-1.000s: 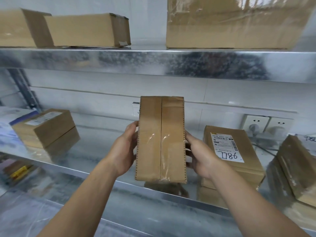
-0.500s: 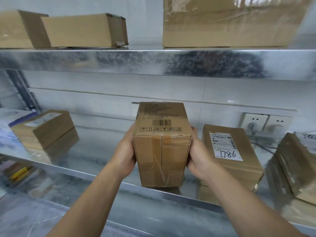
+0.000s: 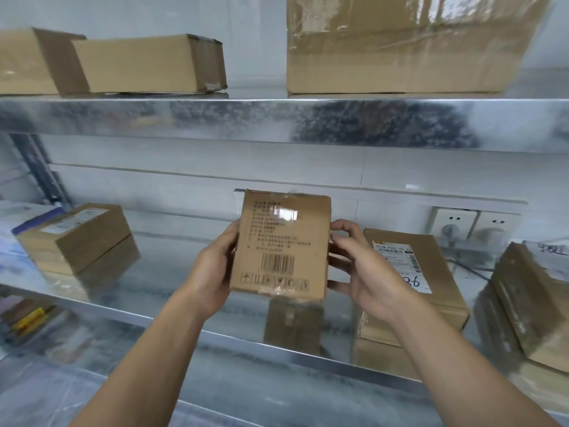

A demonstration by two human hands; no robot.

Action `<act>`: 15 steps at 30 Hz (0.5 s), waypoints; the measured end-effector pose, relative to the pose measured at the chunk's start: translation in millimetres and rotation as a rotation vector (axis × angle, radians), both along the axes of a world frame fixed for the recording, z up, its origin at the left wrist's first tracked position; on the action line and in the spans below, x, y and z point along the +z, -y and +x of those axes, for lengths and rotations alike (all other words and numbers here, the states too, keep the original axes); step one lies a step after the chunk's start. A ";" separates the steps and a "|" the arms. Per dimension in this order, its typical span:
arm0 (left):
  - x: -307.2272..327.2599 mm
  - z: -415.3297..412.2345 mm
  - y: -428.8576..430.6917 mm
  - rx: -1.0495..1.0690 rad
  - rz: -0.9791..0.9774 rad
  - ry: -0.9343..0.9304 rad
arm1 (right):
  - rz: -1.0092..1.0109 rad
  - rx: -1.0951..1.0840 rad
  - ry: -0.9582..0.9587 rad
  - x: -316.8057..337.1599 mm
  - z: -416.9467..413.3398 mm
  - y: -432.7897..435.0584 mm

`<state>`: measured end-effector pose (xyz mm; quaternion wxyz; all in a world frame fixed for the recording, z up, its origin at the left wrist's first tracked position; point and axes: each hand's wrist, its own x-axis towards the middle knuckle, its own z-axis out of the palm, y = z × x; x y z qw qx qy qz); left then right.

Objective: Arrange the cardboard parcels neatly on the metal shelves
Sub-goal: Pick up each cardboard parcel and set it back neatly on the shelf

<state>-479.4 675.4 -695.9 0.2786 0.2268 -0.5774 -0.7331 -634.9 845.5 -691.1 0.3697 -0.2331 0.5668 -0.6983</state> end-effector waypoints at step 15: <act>-33.5 6.1 -15.8 0.059 -0.058 0.025 | 0.036 -0.080 0.150 -21.0 22.1 4.6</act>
